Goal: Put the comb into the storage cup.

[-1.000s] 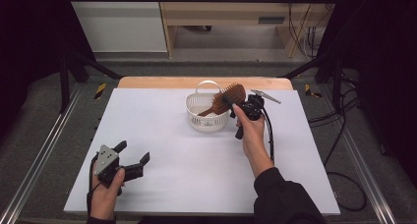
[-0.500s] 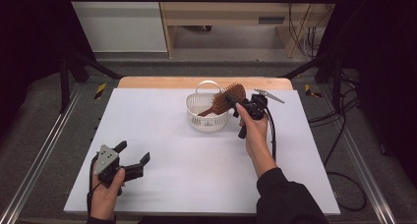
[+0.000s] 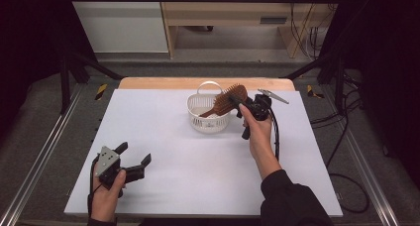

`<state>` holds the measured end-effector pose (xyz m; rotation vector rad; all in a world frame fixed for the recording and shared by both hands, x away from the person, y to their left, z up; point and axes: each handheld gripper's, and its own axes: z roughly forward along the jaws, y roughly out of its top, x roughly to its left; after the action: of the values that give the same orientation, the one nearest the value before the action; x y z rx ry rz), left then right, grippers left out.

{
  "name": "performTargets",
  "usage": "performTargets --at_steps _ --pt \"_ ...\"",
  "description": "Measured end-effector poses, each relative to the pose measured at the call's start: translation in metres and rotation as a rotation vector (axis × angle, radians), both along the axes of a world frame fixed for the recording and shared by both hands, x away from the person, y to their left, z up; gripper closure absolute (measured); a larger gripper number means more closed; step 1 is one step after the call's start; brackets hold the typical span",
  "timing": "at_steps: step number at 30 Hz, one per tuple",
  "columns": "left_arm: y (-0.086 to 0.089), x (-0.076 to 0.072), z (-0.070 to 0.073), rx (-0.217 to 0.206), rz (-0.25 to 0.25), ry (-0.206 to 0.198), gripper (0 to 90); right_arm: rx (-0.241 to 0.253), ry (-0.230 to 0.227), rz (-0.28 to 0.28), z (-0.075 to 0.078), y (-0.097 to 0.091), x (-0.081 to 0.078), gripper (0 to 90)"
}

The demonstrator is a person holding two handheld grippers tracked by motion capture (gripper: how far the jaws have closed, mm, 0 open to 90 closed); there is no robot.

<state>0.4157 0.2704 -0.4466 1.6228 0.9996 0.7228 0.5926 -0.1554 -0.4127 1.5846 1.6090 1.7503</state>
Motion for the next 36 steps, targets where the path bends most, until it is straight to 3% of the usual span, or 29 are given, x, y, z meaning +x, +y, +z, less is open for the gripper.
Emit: performTargets --at_steps 21,30,36 --pt "0.000 0.000 0.000 0.001 0.001 0.000 5.3 -0.050 -0.032 -0.039 0.009 -0.008 -0.004 17.4" --pt "0.000 0.000 0.000 -0.001 0.002 -0.001 5.3 -0.095 -0.054 -0.063 0.014 -0.008 -0.005 15.8" --pt "0.000 0.000 0.000 -0.001 0.003 -0.002 5.2 -0.157 -0.083 -0.098 0.018 -0.012 -0.009 15.3"
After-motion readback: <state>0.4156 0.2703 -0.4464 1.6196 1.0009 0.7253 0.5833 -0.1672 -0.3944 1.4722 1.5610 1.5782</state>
